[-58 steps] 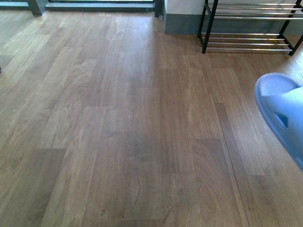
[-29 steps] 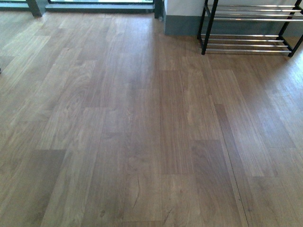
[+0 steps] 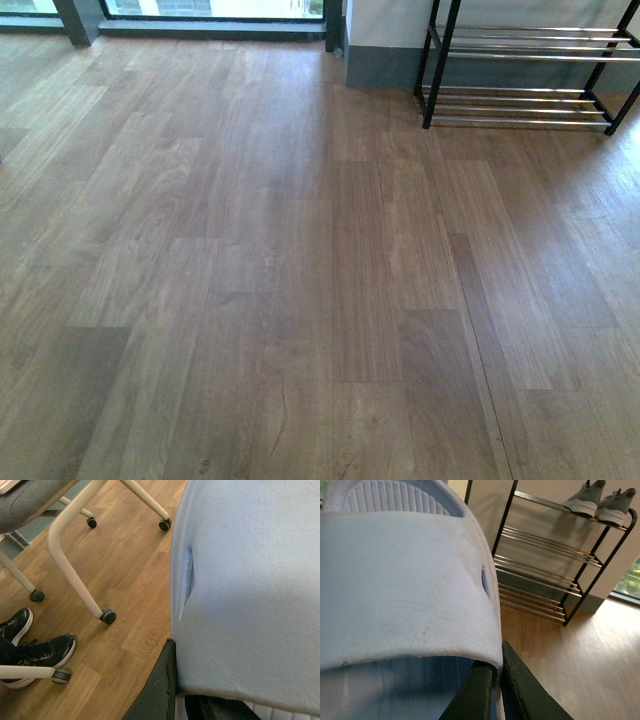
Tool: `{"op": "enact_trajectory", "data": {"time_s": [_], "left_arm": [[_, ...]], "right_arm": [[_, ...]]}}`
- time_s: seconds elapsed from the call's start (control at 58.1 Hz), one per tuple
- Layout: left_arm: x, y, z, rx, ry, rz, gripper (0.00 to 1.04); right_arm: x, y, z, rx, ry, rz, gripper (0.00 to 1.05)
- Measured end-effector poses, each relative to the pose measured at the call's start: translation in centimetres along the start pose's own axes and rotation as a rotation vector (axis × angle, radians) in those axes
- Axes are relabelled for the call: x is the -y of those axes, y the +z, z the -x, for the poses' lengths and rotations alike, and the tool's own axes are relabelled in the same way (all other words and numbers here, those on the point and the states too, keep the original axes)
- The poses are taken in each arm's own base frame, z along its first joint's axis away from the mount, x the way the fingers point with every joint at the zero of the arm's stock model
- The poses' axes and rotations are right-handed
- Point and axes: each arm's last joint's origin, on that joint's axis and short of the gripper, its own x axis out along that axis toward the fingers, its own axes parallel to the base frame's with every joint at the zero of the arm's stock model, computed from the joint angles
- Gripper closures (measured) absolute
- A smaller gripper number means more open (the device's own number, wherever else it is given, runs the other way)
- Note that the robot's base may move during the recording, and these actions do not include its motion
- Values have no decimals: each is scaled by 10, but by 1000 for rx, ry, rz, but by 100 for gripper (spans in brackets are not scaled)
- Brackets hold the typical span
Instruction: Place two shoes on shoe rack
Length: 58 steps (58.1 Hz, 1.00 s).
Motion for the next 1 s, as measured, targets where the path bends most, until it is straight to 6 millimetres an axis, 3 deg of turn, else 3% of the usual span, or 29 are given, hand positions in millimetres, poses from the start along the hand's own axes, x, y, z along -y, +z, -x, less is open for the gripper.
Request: {"op": "enact_trajectory", "data": {"time_s": [0.998], "left_arm": [[0,0,0,-1,-5,-1,103]], "right_arm": [[0,0,0,0,-3,0,103]]}}
